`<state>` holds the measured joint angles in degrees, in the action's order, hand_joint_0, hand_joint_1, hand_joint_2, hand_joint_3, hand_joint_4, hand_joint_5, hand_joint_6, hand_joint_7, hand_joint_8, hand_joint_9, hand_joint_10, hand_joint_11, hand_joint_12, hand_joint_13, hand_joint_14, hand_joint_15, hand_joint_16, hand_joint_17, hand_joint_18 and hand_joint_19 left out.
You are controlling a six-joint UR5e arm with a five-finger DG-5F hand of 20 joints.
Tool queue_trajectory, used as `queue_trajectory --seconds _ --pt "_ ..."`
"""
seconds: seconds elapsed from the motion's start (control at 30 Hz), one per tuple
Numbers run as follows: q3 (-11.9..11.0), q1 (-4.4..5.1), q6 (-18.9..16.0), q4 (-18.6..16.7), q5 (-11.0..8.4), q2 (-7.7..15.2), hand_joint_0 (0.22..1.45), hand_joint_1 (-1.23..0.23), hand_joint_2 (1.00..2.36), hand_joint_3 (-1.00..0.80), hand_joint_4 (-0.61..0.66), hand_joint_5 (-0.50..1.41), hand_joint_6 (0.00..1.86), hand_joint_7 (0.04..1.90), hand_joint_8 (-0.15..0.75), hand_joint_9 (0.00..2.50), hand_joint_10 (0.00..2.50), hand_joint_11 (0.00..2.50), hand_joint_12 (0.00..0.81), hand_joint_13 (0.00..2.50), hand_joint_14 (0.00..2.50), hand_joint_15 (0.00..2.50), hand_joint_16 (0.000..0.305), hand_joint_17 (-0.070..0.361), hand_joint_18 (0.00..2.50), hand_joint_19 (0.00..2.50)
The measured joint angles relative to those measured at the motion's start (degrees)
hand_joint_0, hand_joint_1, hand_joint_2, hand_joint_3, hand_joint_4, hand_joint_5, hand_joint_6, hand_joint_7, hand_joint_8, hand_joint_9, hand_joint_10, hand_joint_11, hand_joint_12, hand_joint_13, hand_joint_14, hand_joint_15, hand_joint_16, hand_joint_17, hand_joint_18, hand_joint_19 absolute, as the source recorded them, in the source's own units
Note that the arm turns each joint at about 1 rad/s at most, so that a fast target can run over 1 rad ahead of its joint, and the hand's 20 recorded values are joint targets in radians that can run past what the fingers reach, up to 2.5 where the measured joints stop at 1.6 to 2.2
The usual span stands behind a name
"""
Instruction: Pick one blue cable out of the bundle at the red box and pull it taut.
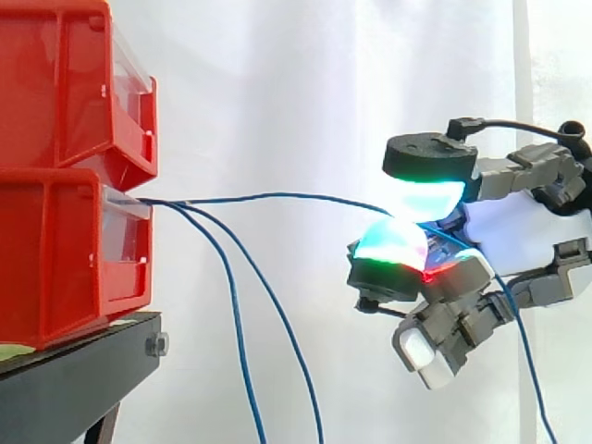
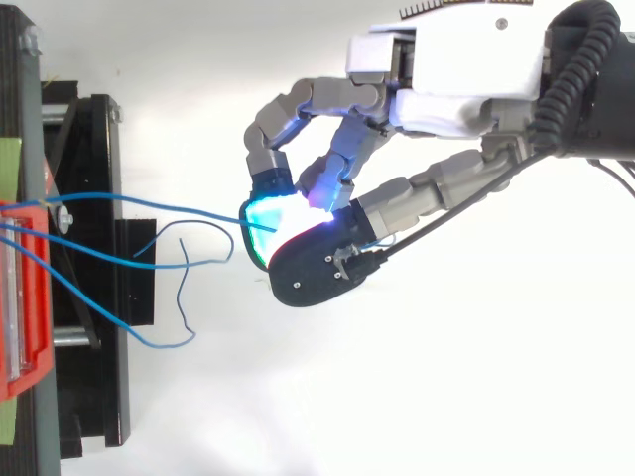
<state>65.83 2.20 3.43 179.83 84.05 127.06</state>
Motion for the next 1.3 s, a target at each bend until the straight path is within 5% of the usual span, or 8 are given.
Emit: queue_trajectory --seconds 0.43,1.3 --pt "0.0 0.00 0.0 0.0 0.03 0.0 0.63 -0.82 1.02 -0.10 0.08 -0.14 0.88 1.22 0.356 0.76 0.01 0.84 0.364 0.73 0.02 0.46 0.052 0.117 0.61 0.39" --pt "0.1 0.03 0.0 0.0 -0.03 0.0 0.63 -0.81 1.02 -0.11 0.09 -0.14 0.88 1.21 0.360 0.78 0.02 0.85 0.357 0.73 0.02 0.46 0.052 0.117 0.61 0.40"
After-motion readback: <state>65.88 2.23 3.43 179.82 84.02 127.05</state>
